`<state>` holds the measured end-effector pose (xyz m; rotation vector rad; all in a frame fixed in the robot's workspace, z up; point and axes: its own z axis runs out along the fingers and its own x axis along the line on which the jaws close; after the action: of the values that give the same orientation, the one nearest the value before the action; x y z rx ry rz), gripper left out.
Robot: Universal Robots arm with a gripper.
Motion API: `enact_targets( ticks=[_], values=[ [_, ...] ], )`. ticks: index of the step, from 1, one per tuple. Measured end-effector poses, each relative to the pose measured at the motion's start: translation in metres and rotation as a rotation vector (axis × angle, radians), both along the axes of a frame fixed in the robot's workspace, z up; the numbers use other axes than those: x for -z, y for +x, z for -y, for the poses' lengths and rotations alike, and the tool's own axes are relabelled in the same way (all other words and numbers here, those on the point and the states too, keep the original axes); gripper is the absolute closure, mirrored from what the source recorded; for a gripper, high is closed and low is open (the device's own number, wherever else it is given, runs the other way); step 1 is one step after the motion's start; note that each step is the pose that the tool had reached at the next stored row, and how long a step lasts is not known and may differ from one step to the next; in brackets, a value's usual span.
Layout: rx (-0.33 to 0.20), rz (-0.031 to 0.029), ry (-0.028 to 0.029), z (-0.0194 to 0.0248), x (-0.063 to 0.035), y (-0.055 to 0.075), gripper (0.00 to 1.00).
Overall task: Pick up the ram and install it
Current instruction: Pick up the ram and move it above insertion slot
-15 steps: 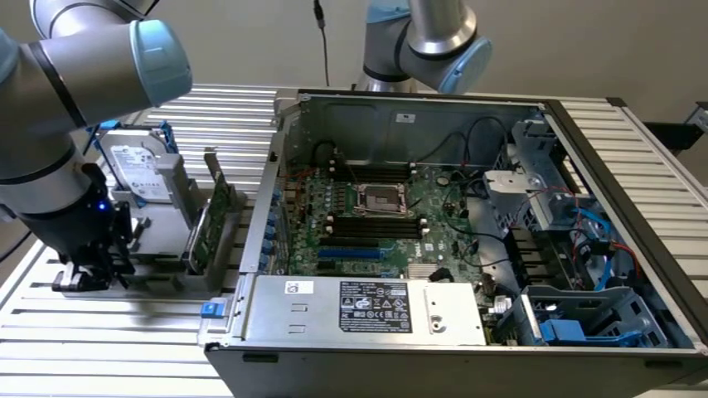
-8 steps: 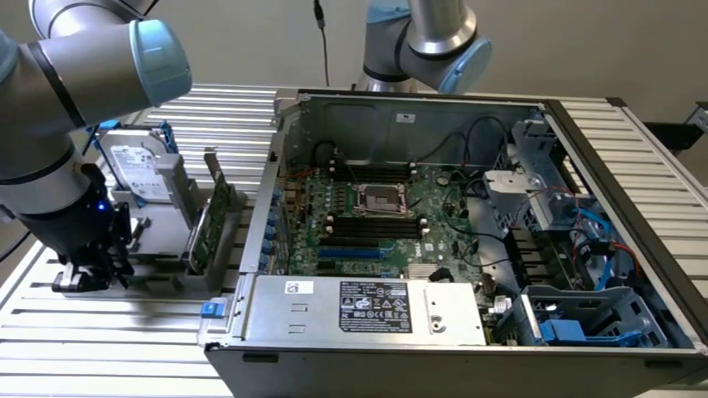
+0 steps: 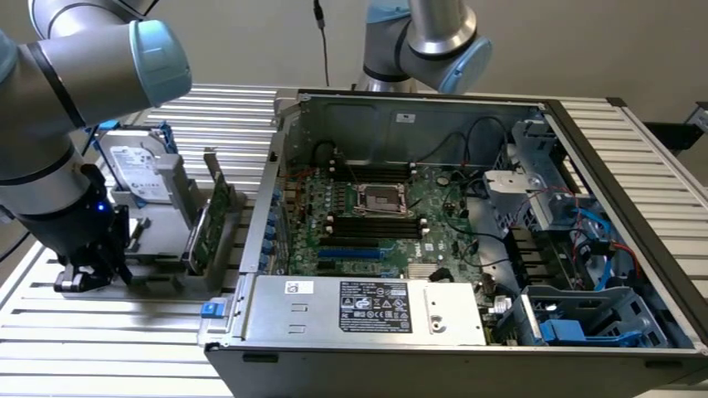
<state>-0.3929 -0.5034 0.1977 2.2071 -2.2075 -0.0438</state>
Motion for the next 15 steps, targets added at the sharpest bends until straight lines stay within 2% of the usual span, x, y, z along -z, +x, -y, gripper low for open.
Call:
enact_targets(
  ticks=[8, 15],
  values=[
    [0.006, -0.0005, 0.0058, 0.0, 0.0, 0.0, 0.87],
    [0.021, -0.0024, 0.0066, 0.0, 0.0, 0.0, 0.87]
  ],
)
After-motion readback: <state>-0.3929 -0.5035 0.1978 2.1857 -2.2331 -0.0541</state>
